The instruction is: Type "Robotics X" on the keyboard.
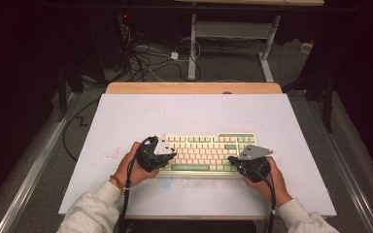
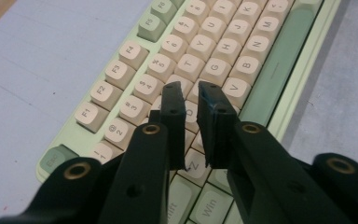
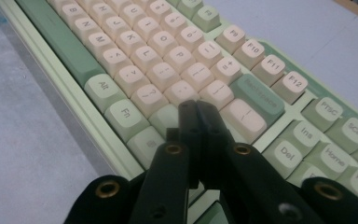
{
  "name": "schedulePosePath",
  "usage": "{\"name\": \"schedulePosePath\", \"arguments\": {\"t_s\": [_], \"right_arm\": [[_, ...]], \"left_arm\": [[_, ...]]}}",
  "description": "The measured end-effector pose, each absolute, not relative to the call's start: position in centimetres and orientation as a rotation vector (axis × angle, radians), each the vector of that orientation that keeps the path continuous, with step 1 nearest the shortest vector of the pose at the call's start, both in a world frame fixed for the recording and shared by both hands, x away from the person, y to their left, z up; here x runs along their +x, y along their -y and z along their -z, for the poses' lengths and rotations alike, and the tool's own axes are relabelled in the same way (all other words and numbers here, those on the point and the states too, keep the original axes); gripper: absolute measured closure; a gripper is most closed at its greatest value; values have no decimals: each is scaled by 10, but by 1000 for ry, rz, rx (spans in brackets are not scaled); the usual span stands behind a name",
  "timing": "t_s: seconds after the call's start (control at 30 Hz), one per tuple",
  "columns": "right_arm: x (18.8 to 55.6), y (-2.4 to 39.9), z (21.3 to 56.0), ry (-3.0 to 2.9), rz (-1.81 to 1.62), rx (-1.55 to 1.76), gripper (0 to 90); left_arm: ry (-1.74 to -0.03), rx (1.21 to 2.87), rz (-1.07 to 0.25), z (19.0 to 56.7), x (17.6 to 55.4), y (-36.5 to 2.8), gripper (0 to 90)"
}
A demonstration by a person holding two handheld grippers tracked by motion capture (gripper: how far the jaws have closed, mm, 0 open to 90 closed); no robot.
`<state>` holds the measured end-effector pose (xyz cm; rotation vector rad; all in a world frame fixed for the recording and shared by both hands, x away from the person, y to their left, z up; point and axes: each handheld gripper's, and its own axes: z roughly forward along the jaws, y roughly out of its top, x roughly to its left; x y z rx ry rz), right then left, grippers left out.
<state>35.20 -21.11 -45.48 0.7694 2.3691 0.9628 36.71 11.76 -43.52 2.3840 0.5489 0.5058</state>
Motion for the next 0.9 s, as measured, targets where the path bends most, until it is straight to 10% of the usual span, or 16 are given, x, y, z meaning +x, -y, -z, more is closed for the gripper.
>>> {"name": "schedulePosePath", "arguments": {"t_s": [0.6,0.9], "right_arm": [[351,217,431,-2249,-1055,774,833],[350,219,426,-2193,-1070,790,650]], "left_arm": [[-617,2269,-659,426,365,-125,469],[-616,2227,-695,424,362,-125,319]]}}
